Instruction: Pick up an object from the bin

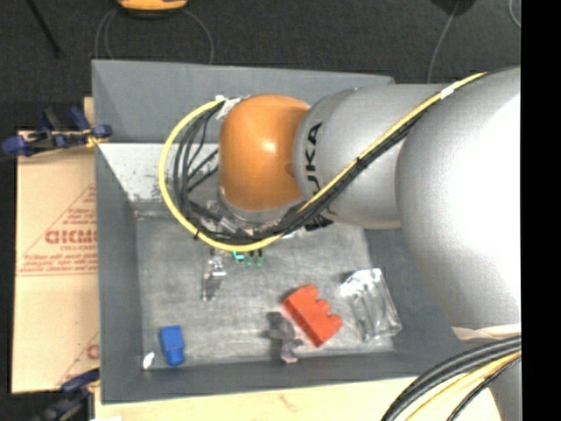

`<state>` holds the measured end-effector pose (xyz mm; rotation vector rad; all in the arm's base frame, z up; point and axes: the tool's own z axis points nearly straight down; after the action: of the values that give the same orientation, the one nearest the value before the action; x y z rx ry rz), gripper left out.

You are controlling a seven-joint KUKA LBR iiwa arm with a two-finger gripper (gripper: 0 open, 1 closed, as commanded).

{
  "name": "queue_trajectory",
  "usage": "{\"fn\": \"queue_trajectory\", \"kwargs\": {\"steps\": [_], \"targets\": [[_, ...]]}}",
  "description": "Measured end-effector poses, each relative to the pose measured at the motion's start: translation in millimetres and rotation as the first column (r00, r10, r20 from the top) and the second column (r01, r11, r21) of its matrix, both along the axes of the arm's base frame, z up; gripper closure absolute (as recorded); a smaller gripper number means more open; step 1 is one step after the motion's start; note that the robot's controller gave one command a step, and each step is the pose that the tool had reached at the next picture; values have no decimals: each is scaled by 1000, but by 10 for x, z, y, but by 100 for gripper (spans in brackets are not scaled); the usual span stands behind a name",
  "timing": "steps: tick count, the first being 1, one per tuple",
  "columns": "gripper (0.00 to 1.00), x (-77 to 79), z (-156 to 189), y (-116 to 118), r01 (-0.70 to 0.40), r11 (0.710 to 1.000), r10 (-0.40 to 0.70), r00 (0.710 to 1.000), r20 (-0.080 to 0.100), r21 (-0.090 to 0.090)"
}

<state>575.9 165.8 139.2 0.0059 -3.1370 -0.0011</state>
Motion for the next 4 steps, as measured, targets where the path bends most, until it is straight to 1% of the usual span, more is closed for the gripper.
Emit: {"fn": "queue_trajectory", "kwargs": {"steps": [1,2,3,4], "targets": [[0,-711,928,-1708,-112,994,112,994,10,-5],[0,-885,-195,-1794,-747,664,747,664,3,1],[0,-828,-536,-1934,-831,556,831,556,9,-2],[0,-644,-656,-2158,-951,310,951,310,14,-2]]}}
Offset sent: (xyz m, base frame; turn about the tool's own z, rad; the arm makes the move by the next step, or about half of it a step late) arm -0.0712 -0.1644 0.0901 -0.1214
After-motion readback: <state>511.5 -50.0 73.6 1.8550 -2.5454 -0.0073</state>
